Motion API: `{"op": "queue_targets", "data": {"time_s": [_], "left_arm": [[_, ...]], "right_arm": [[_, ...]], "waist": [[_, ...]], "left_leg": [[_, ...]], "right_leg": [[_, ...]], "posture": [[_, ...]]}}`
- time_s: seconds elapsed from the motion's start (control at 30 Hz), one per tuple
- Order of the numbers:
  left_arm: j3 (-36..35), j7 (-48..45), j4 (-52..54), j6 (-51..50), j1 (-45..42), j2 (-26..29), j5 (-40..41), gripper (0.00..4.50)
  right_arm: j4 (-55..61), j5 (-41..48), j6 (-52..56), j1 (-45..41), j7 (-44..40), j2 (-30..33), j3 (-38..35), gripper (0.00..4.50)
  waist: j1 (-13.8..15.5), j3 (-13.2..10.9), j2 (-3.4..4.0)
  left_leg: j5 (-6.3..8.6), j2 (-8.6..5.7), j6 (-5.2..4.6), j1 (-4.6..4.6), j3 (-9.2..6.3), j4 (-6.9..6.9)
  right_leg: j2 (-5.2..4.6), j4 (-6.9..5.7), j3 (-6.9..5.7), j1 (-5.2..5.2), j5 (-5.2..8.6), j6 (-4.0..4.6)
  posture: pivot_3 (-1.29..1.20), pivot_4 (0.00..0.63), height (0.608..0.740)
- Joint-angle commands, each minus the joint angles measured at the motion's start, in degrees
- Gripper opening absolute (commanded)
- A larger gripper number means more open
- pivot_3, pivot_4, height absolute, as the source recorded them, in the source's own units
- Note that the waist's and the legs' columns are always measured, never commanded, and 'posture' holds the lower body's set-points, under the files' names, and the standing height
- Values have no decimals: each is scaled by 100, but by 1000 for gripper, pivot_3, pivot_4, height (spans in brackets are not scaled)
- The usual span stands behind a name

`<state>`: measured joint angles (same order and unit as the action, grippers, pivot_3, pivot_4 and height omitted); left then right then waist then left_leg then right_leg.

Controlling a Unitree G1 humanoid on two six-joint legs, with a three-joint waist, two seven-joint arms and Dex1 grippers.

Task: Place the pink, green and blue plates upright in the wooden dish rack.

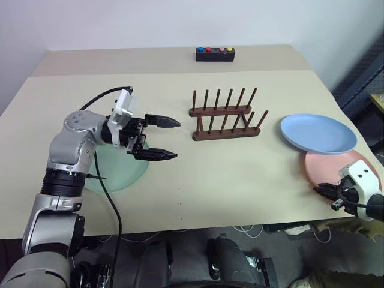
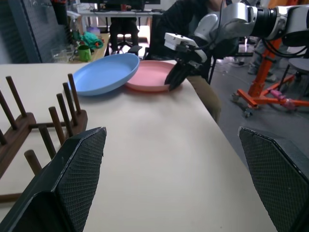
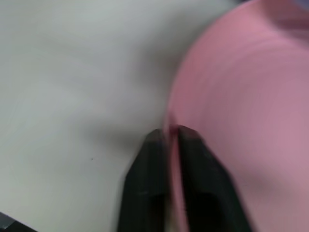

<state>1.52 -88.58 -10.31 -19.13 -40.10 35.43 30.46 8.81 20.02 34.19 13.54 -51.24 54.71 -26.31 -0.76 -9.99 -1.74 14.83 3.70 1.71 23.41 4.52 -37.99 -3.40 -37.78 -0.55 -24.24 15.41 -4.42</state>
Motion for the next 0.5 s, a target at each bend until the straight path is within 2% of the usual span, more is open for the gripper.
{"op": "queue_targets", "data": {"time_s": [0.03, 0.33, 0.5], "left_arm": [[-56, -17, 153, 100, -22, 47, 15, 4500], [-43, -8, 33, 158, -75, 4, -1, 4500], [-48, 19, -15, 189, -90, -29, -4, 4500]], "right_arm": [[94, 55, 159, 45, -33, 11, -43, 11], [220, 165, 434, 11, -117, 206, -258, 11], [239, 500, 372, 49, -701, 334, -672, 11]], "waist": [[9, 1, -1], [12, 1, -1], [14, 1, -1]], "left_leg": [[0, 0, 0, 0, -1, 0], [0, 0, 0, 0, -1, 0], [0, 0, 0, 0, -1, 0]], "right_leg": [[0, 0, 0, 1, 0, 0], [0, 0, 0, 1, 0, 0], [0, 1, 0, 1, 0, 0]], "posture": [[0, 150, 740], [0, 150, 740], [0, 150, 740]]}}
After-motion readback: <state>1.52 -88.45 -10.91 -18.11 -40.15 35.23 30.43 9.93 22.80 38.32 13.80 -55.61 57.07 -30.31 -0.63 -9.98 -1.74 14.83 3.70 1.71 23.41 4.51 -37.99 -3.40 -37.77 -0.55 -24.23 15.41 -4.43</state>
